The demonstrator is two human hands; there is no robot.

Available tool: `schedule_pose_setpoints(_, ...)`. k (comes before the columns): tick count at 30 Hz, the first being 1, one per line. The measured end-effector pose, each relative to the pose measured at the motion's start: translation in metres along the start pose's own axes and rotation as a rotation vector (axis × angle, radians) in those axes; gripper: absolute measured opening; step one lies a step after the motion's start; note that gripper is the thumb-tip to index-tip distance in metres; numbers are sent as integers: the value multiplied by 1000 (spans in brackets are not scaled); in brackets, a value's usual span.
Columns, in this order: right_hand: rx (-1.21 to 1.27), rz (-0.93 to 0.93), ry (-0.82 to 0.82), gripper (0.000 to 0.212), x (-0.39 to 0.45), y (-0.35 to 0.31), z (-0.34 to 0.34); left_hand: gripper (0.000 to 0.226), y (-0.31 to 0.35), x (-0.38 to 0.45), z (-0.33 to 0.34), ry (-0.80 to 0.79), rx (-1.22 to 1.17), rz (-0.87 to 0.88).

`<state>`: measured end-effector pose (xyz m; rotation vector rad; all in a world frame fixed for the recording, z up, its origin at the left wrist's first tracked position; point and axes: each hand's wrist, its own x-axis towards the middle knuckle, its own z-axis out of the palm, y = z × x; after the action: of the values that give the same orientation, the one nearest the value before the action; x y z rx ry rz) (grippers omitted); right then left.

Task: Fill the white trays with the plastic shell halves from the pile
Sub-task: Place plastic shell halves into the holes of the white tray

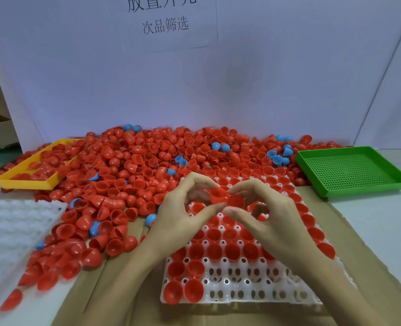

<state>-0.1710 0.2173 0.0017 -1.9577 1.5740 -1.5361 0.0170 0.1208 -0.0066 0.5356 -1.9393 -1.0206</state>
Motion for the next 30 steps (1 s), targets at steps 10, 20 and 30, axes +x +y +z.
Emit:
schedule_pose_setpoints(10,5,-59,-14,34,-4,-7,10,30,-2,2,9,-174,-701,-352)
schedule_pose_setpoints(20,78,81,59,27,-10,-6,21,52,0,3,3,-152,-304,-246)
schedule_pose_setpoints(30,36,123,-149,18,-6,1,11,56,-7,2,-4,46,163,-44)
